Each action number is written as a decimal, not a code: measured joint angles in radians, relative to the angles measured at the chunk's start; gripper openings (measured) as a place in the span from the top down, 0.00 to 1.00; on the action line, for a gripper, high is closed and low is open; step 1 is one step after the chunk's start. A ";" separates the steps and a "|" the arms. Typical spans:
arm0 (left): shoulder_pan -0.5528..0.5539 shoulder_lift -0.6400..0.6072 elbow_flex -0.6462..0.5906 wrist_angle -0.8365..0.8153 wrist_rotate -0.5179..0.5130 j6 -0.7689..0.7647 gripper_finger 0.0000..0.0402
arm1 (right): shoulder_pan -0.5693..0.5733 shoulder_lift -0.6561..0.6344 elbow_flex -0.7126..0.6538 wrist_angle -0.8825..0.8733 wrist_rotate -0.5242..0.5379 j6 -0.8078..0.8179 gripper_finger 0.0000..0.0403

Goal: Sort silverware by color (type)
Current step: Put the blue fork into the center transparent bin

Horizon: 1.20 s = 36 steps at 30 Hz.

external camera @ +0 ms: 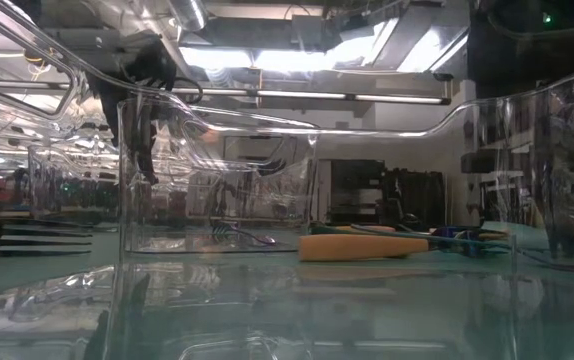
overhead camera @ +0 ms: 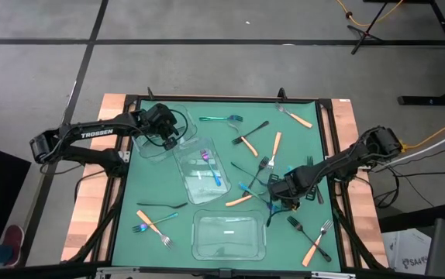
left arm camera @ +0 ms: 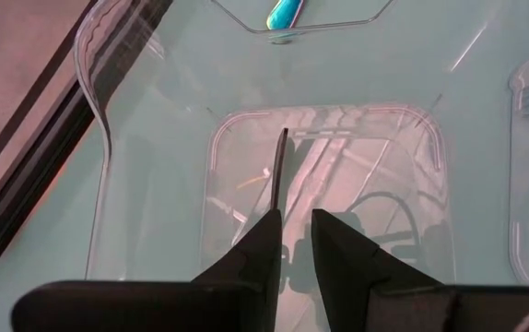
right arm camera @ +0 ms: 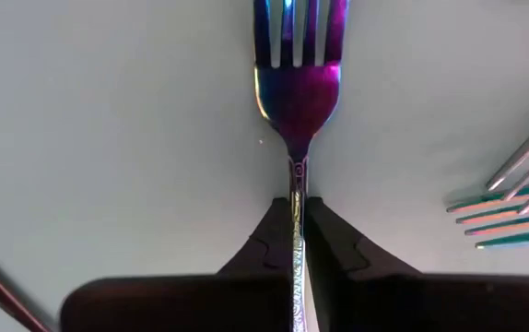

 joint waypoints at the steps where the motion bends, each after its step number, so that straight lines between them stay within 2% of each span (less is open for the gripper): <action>1: 0.000 0.000 0.000 0.000 0.000 0.000 0.86 | 0.000 0.001 0.007 -0.007 0.004 0.003 0.99; 13: 0.000 0.000 0.000 0.001 0.000 0.007 0.86 | -0.050 -0.005 0.095 -0.116 -0.007 0.241 1.00; 23: 0.000 0.000 0.000 0.002 0.000 0.007 0.86 | -0.162 -0.037 0.200 -0.129 -0.013 0.396 1.00; 36: 0.000 0.000 0.000 0.002 0.000 0.007 0.86 | -0.320 -0.037 0.403 -0.208 0.032 0.419 1.00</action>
